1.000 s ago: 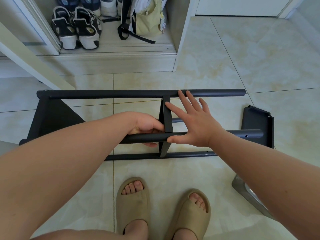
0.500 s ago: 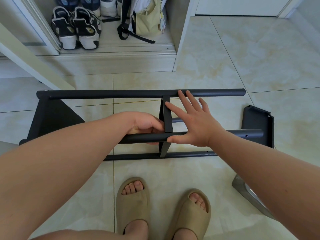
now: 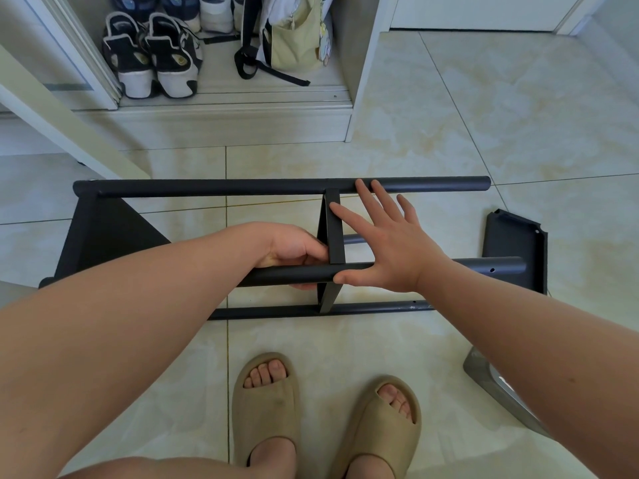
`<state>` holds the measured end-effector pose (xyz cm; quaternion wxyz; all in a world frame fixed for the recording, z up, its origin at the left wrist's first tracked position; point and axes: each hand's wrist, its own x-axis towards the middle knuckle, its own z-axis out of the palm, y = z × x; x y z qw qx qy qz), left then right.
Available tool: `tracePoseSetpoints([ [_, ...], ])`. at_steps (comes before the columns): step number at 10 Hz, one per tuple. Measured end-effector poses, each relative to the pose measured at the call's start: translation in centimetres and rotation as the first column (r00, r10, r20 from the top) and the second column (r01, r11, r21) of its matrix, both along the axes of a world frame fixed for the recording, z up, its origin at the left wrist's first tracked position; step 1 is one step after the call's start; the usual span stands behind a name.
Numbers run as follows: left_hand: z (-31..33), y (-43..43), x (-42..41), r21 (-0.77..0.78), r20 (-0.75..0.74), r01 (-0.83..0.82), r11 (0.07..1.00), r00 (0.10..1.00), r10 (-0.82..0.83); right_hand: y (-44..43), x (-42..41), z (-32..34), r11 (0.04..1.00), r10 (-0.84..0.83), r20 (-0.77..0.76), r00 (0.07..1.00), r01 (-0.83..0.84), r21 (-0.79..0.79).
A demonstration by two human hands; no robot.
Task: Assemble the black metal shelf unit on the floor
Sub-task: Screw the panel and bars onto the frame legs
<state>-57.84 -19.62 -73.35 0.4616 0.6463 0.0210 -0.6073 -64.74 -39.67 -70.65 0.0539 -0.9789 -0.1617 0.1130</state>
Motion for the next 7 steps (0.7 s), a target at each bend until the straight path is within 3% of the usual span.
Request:
tracePoseSetpoints([
  [7,-0.38,0.32,0.4,-0.114,-0.005,0.014,0.993,1.0,-0.014,-0.17,0.08,-0.12,1.0,0.003,-0.005,1.0,-0.003,-0.005],
])
